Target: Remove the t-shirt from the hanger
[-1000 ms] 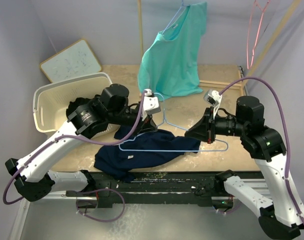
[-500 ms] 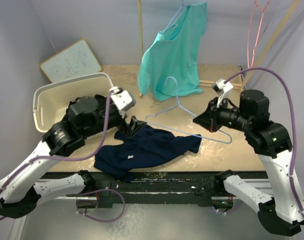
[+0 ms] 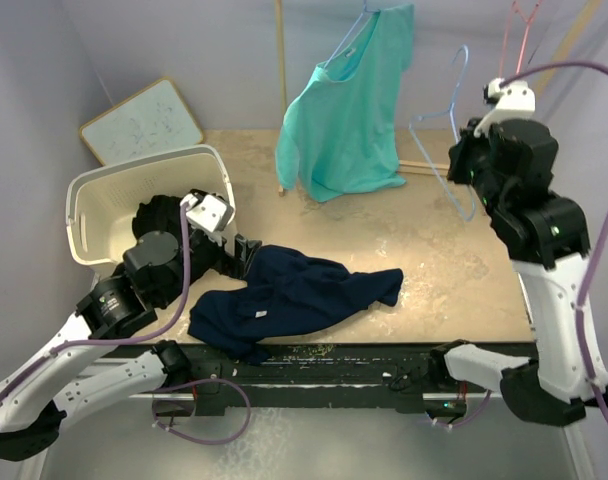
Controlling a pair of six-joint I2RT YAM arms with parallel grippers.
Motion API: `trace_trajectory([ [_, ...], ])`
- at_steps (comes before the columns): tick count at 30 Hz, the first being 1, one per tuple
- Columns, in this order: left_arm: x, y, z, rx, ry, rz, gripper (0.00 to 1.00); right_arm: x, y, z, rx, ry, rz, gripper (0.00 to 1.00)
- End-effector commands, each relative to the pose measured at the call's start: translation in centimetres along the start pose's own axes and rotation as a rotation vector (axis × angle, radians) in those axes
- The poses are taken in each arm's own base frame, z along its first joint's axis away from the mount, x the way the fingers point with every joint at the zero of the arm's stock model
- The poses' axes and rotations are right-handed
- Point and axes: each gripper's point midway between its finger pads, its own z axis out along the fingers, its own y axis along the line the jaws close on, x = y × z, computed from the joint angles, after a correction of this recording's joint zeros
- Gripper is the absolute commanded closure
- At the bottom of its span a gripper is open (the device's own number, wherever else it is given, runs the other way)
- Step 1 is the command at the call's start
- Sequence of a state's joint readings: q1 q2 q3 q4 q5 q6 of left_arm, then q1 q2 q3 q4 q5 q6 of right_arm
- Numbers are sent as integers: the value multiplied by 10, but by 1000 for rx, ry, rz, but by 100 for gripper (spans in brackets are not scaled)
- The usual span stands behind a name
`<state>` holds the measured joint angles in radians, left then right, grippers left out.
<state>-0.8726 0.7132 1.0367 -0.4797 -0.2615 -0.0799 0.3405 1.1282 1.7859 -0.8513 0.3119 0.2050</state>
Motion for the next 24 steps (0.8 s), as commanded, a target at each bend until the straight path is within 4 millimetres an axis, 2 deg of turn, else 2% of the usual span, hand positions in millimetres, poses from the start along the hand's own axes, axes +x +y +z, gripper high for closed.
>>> trace_trajectory([
  [1,3,5,-4,-33,-27,-66,14,-74,-33,23,184,-230,67,100],
  [7,-1,0,-8,-2,-31,-72,14,-124,-44,49,185,-378,110,100],
  [11,2,-1,-10,7,-25,-74,14,-148,-41,52,164,-484,96,100],
  [16,3,-3,-11,22,-28,-76,14,-167,-38,53,139,-542,73,100],
  [24,3,1,-11,27,-32,-73,15,-184,-39,82,133,-552,56,100],
])
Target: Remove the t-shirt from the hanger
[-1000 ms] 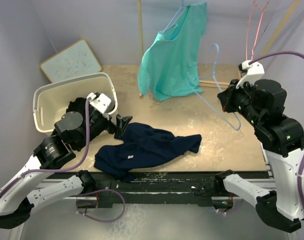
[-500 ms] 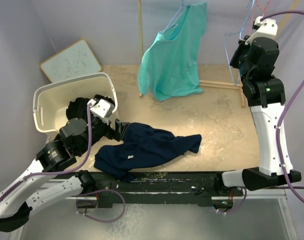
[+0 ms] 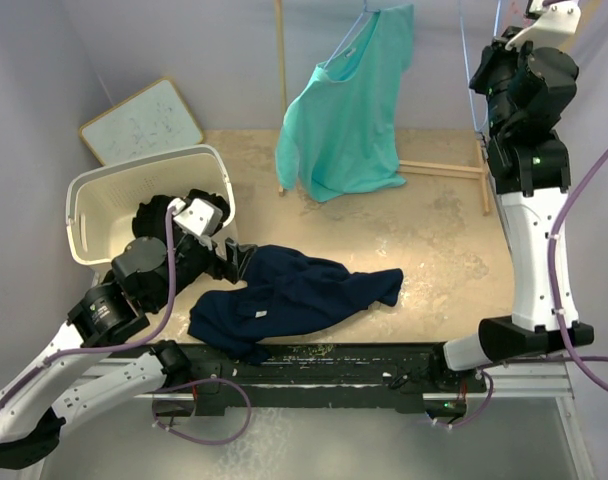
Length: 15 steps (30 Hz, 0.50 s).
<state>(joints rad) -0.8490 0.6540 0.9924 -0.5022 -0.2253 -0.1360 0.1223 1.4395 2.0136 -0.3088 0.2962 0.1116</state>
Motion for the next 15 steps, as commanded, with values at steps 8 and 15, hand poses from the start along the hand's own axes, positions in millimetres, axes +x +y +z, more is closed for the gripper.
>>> trace_trajectory([
  [8,-9,-4,1,57,-37,-22,14,-8,6,50,-19,-42,0,100],
  [15,-6,-6,5,71,-24,-21,14,21,-12,73,8,12,9,100],
])
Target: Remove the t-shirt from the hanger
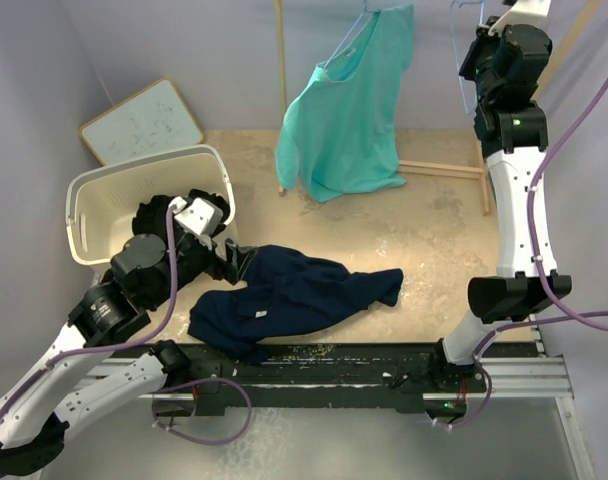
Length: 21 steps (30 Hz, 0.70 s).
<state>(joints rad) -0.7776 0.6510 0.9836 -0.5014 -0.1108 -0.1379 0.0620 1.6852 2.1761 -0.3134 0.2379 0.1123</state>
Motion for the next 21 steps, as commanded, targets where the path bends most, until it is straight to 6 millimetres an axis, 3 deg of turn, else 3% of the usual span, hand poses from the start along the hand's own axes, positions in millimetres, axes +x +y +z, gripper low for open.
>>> trace_trajectory([
  [1,-9,-5,5,29,-32,-6,14,-20,-14,0,1,-59,40,100],
  [11,-2,-11,15,66,4,-11,13,6,-16,-13,-26,-15,46,99],
  [13,1,-15,19,88,19,-10,12,12,-13,-18,-42,-1,57,89],
  [17,6,-21,24,122,39,-6,12,7,-7,-41,-90,-9,95,53],
  [21,12,-26,29,150,58,-1,11,13,-6,-76,-127,-6,136,33],
])
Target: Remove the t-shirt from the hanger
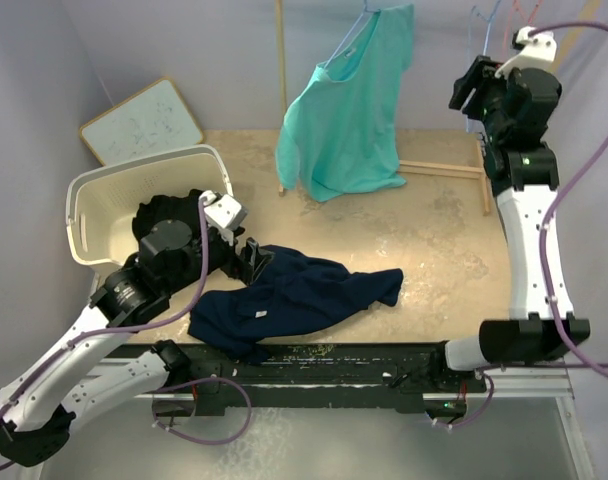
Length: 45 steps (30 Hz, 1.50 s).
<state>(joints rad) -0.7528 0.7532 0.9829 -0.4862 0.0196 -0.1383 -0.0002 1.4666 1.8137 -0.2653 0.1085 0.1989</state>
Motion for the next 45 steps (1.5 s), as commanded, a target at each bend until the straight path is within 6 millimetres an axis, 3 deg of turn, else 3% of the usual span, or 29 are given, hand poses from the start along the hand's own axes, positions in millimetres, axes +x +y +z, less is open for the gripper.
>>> trace_trajectory([
  [1,-8,-9,7,55,-33,6,11,-30,13,-51,-85,-108,71,32],
  [3,-4,-11,12,70,-16,12,9,-27,14,-71,-103,-109,83,30],
  [7,10,-22,27,137,59,14,3,0,13,-106,-128,-56,88,27],
  [8,16,-25,34,160,90,11,2,10,15,-116,-151,-32,82,18],
  [9,25,-28,41,177,126,5,1,24,14,-124,-158,9,78,14],
  [15,88,-45,87,207,426,-58,1,78,27,-194,-311,55,102,13],
  [19,111,-46,113,130,492,-83,1,104,36,-224,-394,66,148,13],
  [24,152,-32,137,-49,572,-7,1,137,46,-236,-480,99,181,13],
  [30,199,-32,150,-205,629,200,1,150,54,-238,-542,124,165,13],
  [35,231,-50,165,-108,630,172,1,157,56,-237,-563,134,169,14],
  [39,270,-64,165,-23,728,136,0,160,55,-238,-556,136,169,14],
  [41,282,-72,164,21,748,106,8,160,54,-239,-554,135,171,14],
  [45,298,-89,163,130,784,51,42,161,53,-238,-547,137,172,14],
])
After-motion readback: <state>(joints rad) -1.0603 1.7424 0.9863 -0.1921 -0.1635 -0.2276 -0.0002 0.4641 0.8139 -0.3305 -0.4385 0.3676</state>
